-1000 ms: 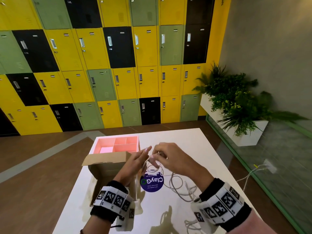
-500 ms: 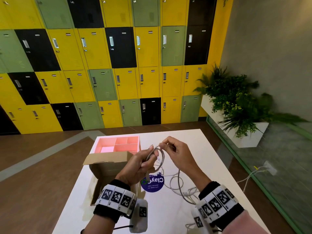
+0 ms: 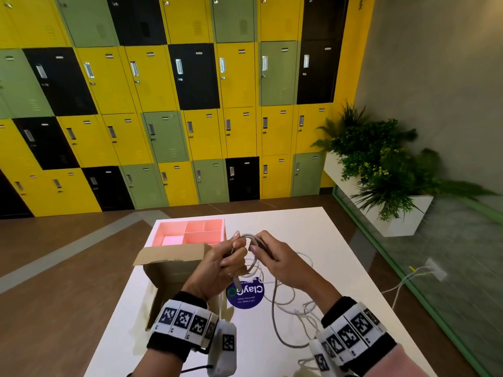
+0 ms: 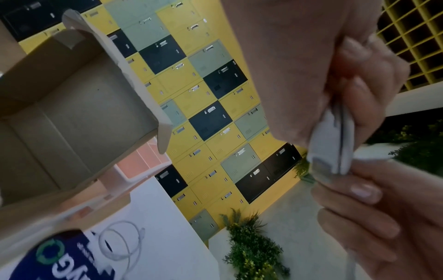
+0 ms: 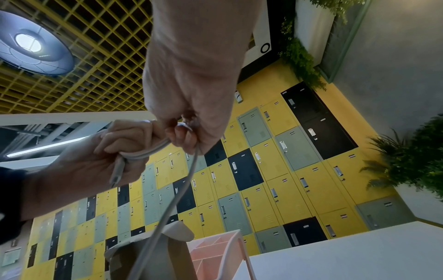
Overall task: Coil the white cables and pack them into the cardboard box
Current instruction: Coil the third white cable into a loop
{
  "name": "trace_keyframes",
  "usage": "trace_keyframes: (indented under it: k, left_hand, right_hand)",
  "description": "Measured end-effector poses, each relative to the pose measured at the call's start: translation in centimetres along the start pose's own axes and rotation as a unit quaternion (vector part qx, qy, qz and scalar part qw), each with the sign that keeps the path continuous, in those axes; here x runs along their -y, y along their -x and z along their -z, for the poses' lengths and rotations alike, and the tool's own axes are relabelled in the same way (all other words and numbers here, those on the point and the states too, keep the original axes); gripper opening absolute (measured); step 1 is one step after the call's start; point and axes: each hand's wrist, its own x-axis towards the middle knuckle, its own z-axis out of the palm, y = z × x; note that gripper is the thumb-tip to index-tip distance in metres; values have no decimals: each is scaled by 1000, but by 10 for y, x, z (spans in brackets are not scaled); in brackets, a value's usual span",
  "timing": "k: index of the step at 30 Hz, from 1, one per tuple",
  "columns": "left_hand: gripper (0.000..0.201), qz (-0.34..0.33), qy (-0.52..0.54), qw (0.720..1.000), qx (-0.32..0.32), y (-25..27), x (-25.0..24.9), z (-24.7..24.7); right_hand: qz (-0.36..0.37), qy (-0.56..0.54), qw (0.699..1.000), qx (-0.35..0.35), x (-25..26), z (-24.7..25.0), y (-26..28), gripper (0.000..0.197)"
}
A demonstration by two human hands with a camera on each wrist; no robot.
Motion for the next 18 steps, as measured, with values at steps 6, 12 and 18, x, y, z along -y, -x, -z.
trace_keyframes:
  k: [6,12,18]
  left_hand:
    - [29,4,32,998,54,-2,0,-5]
    - [34,-19,63,995,73,-3,-1,-8]
    - [41,-85,76,993,34,-3,-11,-6]
  right_hand:
    - [19,71,996,50,2,16,-7,6]
    - [13,30,999,20,-2,17,-7,16]
    - [-80,44,994,-63,-25,2,0,23]
